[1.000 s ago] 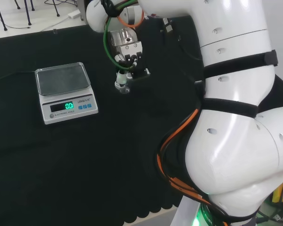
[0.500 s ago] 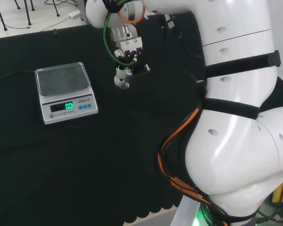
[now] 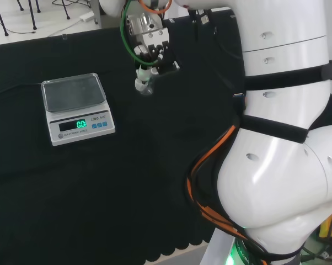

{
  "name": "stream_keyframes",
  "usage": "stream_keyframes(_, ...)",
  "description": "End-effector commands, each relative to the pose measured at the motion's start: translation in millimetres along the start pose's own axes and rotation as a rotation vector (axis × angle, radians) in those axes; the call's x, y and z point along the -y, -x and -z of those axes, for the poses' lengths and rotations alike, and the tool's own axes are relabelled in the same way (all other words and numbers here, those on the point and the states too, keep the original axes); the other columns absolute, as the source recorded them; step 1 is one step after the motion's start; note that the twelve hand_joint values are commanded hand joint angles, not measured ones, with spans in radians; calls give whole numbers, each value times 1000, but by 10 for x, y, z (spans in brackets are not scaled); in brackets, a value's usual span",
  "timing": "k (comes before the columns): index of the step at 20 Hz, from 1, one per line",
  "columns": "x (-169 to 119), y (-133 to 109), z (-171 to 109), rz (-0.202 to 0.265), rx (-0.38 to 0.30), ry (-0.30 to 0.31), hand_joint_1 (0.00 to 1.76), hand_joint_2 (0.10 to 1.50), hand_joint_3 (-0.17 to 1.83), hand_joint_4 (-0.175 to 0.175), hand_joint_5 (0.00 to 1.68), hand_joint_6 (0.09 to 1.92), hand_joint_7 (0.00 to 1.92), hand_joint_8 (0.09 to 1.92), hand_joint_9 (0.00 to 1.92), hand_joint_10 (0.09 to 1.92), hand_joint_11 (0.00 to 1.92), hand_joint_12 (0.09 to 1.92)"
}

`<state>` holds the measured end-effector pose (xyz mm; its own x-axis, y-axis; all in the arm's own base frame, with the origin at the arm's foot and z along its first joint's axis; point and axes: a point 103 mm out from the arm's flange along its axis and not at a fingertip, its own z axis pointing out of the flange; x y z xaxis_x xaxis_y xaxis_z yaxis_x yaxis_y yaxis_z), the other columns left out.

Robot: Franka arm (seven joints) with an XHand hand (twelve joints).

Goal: Pick up the beaker.

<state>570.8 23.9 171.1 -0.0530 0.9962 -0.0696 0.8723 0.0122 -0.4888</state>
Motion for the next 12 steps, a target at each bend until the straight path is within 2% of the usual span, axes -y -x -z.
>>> stream_keyframes(1, 234, -25, 270, 26, 32, 10, 1085, 1232, 31, -175, 737, 1369, 794, 1082, 976, 955, 1020, 1117)
stream_keyframes(12, 574, -45, 663, 36, 58, 32, 1084, 1234, 27, -175, 738, 1369, 802, 1086, 978, 957, 1024, 1124)
